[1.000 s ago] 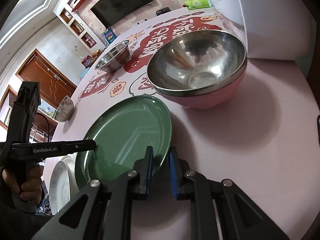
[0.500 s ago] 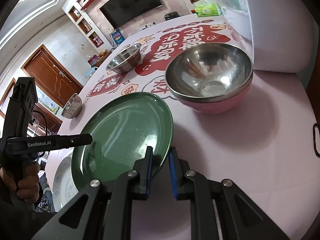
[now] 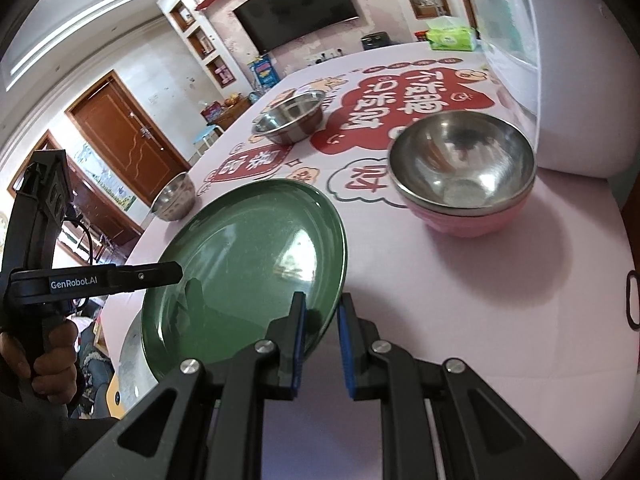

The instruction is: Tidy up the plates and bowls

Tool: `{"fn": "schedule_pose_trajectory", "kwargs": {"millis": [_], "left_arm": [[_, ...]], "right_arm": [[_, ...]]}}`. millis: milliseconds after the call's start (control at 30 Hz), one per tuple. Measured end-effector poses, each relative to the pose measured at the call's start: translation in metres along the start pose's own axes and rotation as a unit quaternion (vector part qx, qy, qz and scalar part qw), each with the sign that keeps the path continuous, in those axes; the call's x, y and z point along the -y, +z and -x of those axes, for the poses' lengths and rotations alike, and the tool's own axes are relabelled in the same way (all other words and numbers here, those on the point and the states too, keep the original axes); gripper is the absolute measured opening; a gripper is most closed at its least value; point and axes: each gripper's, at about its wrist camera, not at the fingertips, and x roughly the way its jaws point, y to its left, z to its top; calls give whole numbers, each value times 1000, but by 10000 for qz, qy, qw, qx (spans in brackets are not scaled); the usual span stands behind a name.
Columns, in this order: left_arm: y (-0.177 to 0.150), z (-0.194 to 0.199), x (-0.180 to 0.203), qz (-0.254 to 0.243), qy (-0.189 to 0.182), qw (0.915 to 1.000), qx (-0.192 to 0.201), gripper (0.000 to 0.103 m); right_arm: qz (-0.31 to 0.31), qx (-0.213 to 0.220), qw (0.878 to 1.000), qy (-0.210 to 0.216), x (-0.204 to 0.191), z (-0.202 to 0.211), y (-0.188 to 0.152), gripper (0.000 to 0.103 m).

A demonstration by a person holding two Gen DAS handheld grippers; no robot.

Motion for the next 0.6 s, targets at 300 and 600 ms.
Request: {"fn": "schedule_pose_trajectory", "kwargs": {"millis": [300, 600], "left_arm": [[-25, 26, -20, 239, 15, 9995, 210, 24], [-47, 45, -43, 405, 25, 9987, 303, 25]], "right_arm": [[408, 6, 9991, 71, -30, 11, -9, 17], [748, -61, 9972, 42, -61, 14, -20, 18]]}}
